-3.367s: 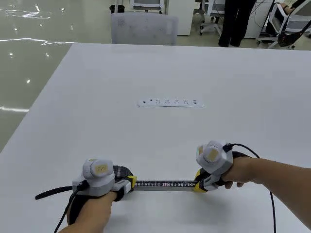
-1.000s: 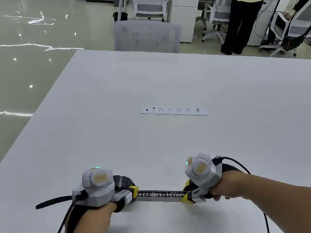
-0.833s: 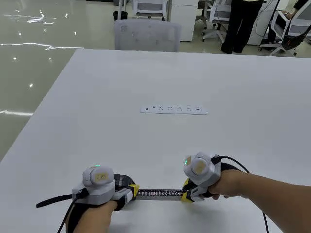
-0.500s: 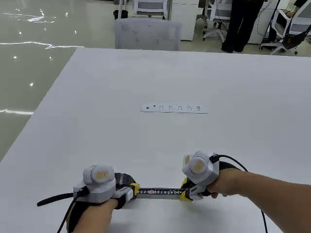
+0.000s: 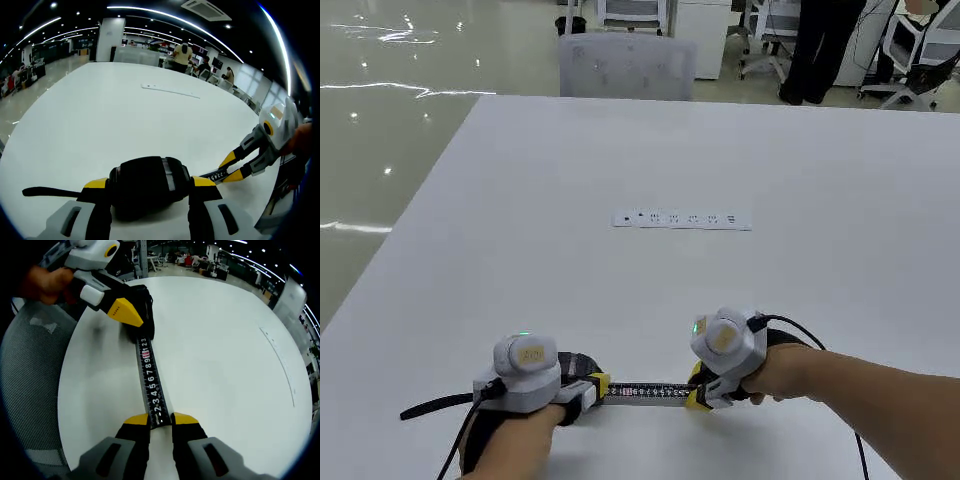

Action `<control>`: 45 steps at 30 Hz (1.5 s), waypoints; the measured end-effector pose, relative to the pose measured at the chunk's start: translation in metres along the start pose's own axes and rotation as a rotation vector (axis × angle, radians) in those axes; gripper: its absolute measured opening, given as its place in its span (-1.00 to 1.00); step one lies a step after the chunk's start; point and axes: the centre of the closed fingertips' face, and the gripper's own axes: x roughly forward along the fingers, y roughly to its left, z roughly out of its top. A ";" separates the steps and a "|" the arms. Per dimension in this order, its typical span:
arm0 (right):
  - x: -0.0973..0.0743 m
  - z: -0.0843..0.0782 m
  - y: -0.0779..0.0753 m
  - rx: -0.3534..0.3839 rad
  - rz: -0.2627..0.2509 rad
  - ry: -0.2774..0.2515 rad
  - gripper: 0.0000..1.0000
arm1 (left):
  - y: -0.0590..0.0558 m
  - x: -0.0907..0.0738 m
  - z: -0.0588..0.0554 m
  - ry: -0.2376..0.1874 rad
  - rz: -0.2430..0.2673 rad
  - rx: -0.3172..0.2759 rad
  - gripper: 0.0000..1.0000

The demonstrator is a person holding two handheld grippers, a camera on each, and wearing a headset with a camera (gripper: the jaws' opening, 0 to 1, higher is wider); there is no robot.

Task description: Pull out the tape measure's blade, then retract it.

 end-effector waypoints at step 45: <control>0.018 0.032 0.006 -0.031 0.025 -0.021 -0.71 | 0.000 -0.001 0.000 0.006 -0.007 -0.011 0.17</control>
